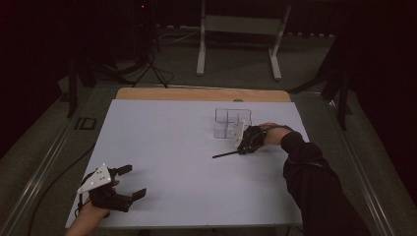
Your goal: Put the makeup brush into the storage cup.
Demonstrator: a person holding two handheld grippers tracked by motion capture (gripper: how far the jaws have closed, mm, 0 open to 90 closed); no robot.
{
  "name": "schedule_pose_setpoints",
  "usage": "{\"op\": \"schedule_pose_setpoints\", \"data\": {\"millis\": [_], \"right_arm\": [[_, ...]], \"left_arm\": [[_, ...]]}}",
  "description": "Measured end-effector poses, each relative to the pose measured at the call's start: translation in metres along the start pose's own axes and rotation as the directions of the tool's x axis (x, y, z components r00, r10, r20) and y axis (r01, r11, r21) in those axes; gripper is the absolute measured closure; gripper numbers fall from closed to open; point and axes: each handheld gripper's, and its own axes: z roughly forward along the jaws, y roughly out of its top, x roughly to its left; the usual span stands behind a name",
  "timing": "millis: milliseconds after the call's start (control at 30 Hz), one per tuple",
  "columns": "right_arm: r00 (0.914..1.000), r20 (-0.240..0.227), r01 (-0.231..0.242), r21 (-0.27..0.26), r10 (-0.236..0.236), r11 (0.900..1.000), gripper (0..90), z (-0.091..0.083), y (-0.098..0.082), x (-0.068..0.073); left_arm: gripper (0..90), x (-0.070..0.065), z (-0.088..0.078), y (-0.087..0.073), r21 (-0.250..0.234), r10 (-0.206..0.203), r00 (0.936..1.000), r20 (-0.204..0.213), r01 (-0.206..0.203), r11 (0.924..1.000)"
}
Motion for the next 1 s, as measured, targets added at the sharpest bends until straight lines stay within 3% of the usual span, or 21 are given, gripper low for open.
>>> {"op": "schedule_pose_setpoints", "data": {"millis": [100, 333, 433, 567, 633, 800, 900, 1000], "right_arm": [[0.9999, -0.009, 0.006, 0.0, -0.006, 1.0, 82.7, 0.0, 0.0, 0.0], [0.9993, -0.022, -0.032, -0.032, 0.032, 0.999, 83.5, -0.002, 0.0, 0.0], [0.9971, -0.027, -0.072, -0.038, 0.071, 0.997, 83.5, -0.004, 0.002, 0.0], [0.9887, -0.059, -0.14, -0.045, 0.137, 0.989, 83.5, -0.007, 0.008, 0.002], [0.987, -0.062, -0.152, -0.051, 0.148, 0.987, 83.5, -0.009, 0.01, 0.004], [0.97, -0.089, -0.232, -0.061, 0.226, 0.971, 83.6, -0.019, 0.01, 0.006], [0.963, -0.097, -0.258, -0.064, 0.252, 0.964, 83.6, -0.024, 0.01, 0.008], [0.9619, -0.089, -0.266, -0.091, 0.259, 0.96, 83.7, -0.029, 0.01, 0.01]], "left_arm": [[0.3, 0.0, 0.0, 0.0, 0.001, 0.001, 1.0, 0.001, -0.001, 1.0], [0.3, 0.0, 0.001, 0.0, 0.004, 0.003, 1.0, 0.0, -0.003, 1.0], [0.3, 0.0, 0.001, 0.0, 0.004, 0.003, 1.0, -0.001, -0.003, 1.0], [0.3, -0.001, 0.001, 0.0, 0.007, 0.006, 1.0, -0.001, -0.006, 1.0], [0.3, -0.001, 0.001, 0.0, 0.007, 0.007, 1.0, 0.0, -0.007, 1.0], [0.4, -0.002, 0.002, 0.0, 0.008, 0.006, 1.0, 0.003, -0.006, 0.9999], [0.3, -0.002, 0.003, 0.0, 0.01, 0.009, 1.0, 0.003, -0.009, 0.9999], [0.3, -0.002, 0.002, 0.001, 0.01, 0.01, 0.9999, 0.002, -0.011, 0.9999]]}}
